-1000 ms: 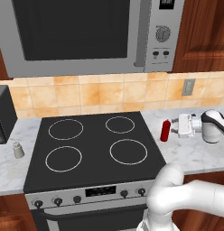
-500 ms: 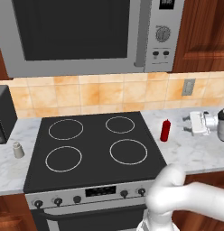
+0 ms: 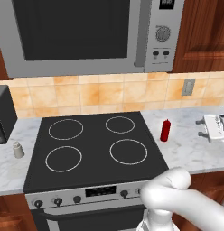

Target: Collect the paprika, ketchup, and shaker from the cabinet and place them next to the stove.

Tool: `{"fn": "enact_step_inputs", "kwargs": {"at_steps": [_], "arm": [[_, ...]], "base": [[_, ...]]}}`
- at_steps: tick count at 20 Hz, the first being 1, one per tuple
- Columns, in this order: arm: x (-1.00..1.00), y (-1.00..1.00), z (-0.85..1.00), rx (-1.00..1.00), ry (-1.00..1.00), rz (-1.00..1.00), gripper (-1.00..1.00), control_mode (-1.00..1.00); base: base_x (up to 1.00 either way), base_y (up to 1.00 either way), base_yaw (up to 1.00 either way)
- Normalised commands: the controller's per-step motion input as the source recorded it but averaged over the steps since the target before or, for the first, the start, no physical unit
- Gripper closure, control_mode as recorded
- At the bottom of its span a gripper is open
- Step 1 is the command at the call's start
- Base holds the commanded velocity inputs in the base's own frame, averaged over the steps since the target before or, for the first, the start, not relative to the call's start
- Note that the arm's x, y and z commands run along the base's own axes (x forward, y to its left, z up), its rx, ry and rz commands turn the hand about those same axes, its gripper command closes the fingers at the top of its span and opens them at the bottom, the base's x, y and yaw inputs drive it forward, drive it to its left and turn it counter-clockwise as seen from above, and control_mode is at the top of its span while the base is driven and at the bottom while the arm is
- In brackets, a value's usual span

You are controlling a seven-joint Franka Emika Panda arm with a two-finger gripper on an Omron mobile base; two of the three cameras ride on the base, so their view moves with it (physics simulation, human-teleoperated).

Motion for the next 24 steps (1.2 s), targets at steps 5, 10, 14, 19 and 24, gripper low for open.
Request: {"fn": "enact_step_inputs", "kwargs": {"at_steps": [5,10,14,19,24], "arm": [[-0.76,0.45,0.53,0.01,0.00,-0.16,-1.00,-1.00],[-0.62,0.63,0.47,0.00,0.00,-0.24,-1.00,-1.00],[-0.55,0.73,0.38,0.00,0.00,-0.26,-1.00,-1.00],[-0.42,0.76,0.46,0.00,0.05,-0.29,-1.00,-1.00],[-0.26,0.76,0.47,0.00,0.13,-0.31,-1.00,-1.00]], "base": [[0.00,0.00,0.00],[0.00,0.00,0.00],[0.00,0.00,0.00],[0.00,0.00,0.00],[0.00,0.00,0.00]]}}
